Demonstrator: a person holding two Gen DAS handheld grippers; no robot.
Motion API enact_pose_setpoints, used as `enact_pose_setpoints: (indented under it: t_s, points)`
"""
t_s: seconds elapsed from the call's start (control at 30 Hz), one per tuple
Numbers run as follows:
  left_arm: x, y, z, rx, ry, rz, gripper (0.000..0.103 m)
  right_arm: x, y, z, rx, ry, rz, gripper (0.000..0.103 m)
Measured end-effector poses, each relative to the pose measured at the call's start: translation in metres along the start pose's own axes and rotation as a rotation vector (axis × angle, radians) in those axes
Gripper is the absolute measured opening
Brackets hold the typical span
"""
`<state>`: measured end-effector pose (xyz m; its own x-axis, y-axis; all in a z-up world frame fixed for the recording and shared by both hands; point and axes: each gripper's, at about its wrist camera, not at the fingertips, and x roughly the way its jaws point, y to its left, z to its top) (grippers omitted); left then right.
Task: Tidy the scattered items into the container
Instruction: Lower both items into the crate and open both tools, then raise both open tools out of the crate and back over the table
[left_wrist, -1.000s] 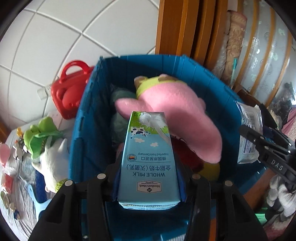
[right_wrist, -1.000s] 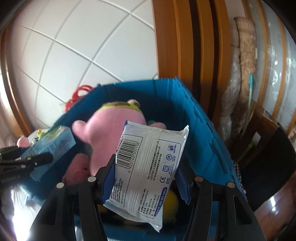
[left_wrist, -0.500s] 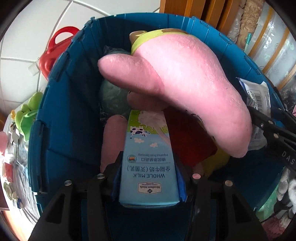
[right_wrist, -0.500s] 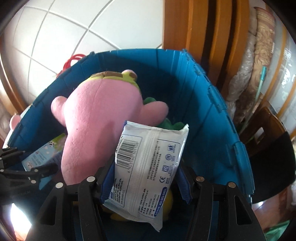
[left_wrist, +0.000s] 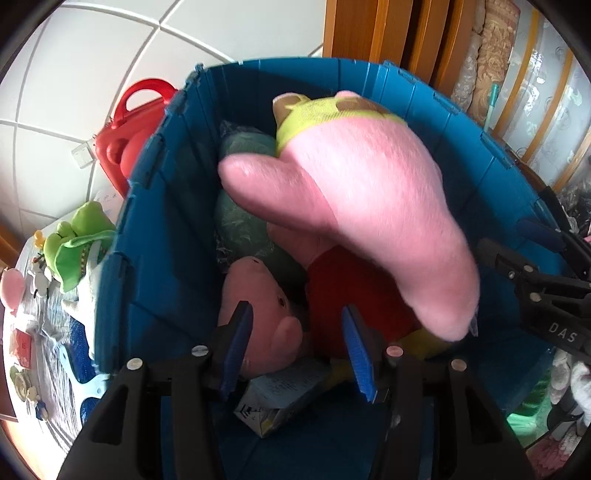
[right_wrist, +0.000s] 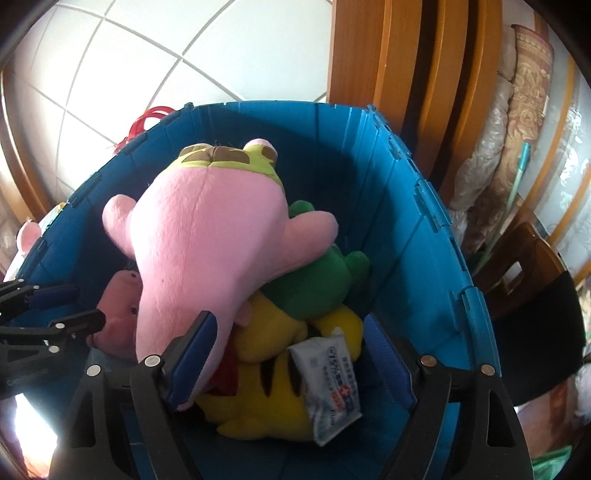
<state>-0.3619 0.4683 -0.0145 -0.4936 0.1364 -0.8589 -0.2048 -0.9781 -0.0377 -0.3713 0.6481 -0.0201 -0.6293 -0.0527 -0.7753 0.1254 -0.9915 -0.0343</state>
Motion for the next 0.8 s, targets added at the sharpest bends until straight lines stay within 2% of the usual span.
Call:
enact_pose_setpoints:
  t_s: [0.23, 0.37, 0.57, 0.8]
  points:
    - [-0.022, 0.001, -0.005, 0.001, -0.062, -0.006, 0.049, -0.015, 0.005, -0.005, 0.006, -0.025, 0.006, 0.088]
    - [-0.037, 0.0, -0.015, 0.012, -0.094, -0.004, 0.049, -0.032, 0.01, -0.012, 0.008, -0.06, 0.002, 0.1]
    - [-0.059, 0.006, -0.037, 0.003, -0.151, -0.003, 0.049, -0.063, 0.019, -0.027, 0.021, -0.127, 0.01, 0.103]
    - [-0.085, 0.023, -0.078, -0.019, -0.275, 0.007, 0.049, -0.098, 0.035, -0.062, 0.037, -0.262, 0.062, 0.103]
